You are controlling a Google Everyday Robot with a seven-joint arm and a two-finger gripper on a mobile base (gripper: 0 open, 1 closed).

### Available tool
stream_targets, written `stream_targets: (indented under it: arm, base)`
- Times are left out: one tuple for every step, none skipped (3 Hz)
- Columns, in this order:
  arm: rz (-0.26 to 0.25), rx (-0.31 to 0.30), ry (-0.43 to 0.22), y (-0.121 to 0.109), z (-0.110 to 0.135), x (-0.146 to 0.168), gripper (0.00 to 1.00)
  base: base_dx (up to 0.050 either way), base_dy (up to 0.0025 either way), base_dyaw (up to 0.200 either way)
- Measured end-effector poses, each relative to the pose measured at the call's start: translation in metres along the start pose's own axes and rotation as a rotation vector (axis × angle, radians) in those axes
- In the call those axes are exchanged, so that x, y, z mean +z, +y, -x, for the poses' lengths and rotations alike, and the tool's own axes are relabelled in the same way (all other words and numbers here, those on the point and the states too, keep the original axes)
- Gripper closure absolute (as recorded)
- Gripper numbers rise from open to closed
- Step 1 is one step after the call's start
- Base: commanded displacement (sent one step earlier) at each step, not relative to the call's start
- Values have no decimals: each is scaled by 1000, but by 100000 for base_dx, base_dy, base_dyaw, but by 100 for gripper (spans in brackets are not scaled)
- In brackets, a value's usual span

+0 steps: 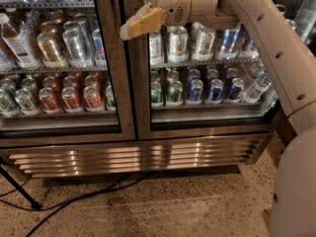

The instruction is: Open right fridge door

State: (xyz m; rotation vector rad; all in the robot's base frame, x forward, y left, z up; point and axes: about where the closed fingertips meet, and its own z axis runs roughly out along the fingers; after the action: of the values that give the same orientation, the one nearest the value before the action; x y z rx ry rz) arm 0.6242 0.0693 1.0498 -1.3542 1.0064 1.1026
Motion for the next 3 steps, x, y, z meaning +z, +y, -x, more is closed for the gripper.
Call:
stream_targets:
  arm:
    - [-9,2,2,0,0,1,0]
    - [-27,7,8,-1,1,2,0]
    - [-23,5,7,-1,1,5,0]
  base:
    - [0,0,0]
    - [0,0,0]
    - [0,0,0]
